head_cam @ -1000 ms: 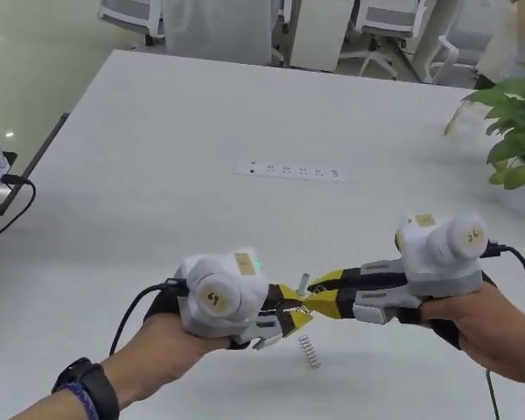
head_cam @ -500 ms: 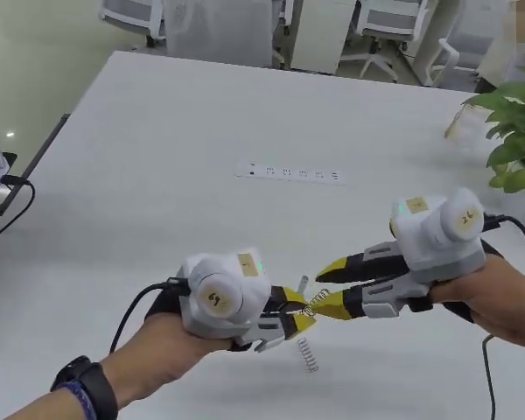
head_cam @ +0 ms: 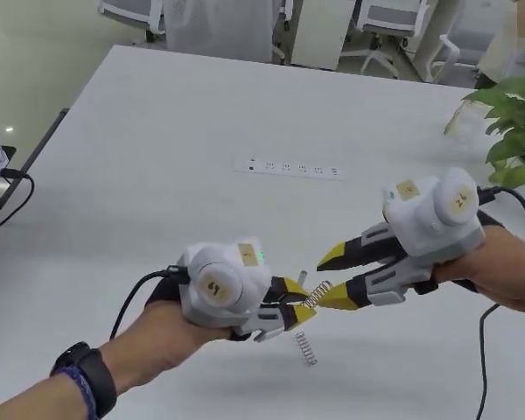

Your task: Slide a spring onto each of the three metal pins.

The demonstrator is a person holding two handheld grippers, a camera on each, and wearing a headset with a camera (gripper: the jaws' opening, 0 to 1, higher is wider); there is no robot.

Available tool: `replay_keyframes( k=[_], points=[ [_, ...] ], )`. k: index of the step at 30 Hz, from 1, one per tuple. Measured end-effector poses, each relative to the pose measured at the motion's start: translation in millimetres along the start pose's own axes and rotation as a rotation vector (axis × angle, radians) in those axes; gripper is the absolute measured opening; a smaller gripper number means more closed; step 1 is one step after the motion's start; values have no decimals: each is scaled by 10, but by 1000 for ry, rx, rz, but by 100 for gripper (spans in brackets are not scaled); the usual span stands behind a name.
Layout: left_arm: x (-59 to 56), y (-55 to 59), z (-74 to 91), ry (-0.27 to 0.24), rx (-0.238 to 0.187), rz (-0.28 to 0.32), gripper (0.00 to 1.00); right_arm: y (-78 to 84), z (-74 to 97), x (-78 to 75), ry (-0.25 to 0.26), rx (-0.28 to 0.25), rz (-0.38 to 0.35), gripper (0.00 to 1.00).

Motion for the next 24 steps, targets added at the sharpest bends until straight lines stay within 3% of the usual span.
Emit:
replay_keyframes(
  k=[14, 21, 24],
  points=[
    [4, -49, 9, 3, -12, -11, 2, -54, -54, 43, -43, 99, 114, 21],
    [7, -71, 19, 5, -19, -14, 2, -77, -54, 30, -49, 100, 132, 17],
    [4, -85, 20, 8, -21, -16, 2, -79, -66, 36, -57, 123, 155, 16]
  ],
)
Point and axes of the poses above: the centre of the closed fingertips' face, and the gripper's own axes: z roughly backward along the fingers, x roughly to its left, y roughly out of its underside, the point moved 9 cm from there along z, roughly backward along the fingers, and after that the axes turned 8 degrees about x, right-handed, at the moved point
